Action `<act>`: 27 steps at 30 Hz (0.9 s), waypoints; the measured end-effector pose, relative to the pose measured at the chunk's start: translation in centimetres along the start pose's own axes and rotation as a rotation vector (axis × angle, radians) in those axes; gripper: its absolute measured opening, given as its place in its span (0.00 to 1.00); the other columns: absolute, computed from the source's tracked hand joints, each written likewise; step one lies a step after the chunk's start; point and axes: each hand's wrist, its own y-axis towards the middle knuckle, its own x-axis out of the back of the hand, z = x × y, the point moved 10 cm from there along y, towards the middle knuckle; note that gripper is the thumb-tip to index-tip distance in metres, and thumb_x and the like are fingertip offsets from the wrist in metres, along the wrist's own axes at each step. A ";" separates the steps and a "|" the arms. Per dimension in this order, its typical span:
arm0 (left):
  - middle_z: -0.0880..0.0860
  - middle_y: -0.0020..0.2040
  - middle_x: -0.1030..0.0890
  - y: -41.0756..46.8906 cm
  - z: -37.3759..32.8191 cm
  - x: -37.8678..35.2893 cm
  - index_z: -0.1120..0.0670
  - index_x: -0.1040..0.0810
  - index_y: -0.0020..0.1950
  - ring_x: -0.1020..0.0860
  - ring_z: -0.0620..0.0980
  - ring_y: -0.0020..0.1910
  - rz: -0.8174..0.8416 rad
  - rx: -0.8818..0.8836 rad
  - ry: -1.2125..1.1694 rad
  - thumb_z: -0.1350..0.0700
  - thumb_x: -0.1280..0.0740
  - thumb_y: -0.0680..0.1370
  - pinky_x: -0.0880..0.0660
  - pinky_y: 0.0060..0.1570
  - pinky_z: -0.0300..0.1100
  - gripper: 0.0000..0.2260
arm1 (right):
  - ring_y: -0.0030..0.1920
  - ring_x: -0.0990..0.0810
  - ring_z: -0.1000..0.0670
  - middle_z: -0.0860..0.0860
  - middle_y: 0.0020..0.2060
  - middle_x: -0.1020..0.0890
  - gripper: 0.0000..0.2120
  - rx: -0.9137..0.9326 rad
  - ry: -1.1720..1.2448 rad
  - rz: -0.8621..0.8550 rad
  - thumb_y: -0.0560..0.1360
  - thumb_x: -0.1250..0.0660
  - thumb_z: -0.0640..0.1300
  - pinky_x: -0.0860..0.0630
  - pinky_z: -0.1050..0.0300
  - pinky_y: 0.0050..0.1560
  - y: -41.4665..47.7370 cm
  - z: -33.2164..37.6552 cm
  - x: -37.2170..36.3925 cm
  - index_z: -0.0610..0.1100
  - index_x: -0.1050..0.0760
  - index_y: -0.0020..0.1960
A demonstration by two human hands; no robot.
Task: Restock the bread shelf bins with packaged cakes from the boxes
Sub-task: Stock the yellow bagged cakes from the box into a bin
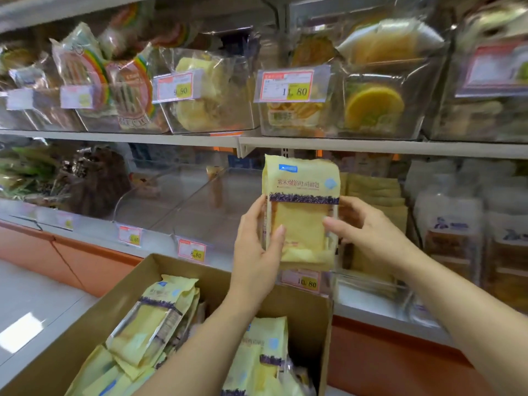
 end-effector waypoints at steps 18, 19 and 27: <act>0.53 0.71 0.36 2.9 6.9 -3.1 0.50 0.34 0.71 0.38 0.54 0.71 0.283 0.278 0.700 0.49 0.31 0.76 0.36 0.67 0.50 0.25 | 0.57 0.23 0.52 0.54 0.58 0.22 0.28 -0.080 -0.380 -0.061 0.70 0.27 0.53 0.23 0.55 0.55 0.1 -5.5 -1.8 0.50 0.32 0.66; 0.52 0.73 0.38 3.0 6.6 -2.9 0.49 0.38 0.73 0.40 0.54 0.72 0.259 0.260 0.638 0.49 0.30 0.75 0.37 0.68 0.50 0.29 | 0.58 0.24 0.53 0.55 0.58 0.22 0.28 -0.043 -0.364 -0.099 0.70 0.27 0.55 0.24 0.55 0.56 0.2 -5.0 -1.3 0.50 0.31 0.66; 0.50 0.76 0.38 4.6 0.3 -6.8 0.44 0.40 0.76 0.45 0.55 0.76 0.387 -0.382 0.871 0.48 0.36 0.78 0.48 0.72 0.60 0.26 | 0.60 0.28 0.48 0.51 0.57 0.25 0.19 0.149 -0.344 -0.243 0.74 0.31 0.44 0.29 0.51 0.60 1.1 -3.2 -0.5 0.46 0.25 0.65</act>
